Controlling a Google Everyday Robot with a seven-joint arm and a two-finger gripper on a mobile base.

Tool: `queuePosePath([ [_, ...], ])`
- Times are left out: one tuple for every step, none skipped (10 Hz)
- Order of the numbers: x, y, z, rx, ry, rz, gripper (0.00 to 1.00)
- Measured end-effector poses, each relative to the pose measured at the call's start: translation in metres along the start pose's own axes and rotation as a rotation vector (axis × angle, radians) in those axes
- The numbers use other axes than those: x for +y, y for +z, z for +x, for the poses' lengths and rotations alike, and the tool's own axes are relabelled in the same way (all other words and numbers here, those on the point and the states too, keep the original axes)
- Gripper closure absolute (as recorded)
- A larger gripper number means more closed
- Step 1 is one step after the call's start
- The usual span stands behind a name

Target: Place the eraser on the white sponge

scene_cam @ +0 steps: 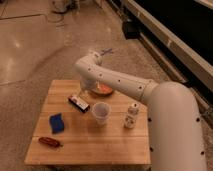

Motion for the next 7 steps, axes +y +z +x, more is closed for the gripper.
queuePosePath([
  [0.0000,0.0000,0.0000,0.000,0.000,0.000,0.20],
  [0.0000,0.0000,0.0000,0.000,0.000,0.000,0.20],
  [0.0000,0.0000,0.0000,0.000,0.000,0.000,0.20],
  [0.0000,0.0000,0.0000,0.000,0.000,0.000,0.20],
  [0.0000,0.0002,0.0000,0.000,0.000,0.000,0.20],
  [-0.0011,0.0005,0.0003,0.000,-0.001,0.003,0.20],
  [-0.0081,0.0039,-0.0002,-0.006,-0.016,0.012,0.20],
])
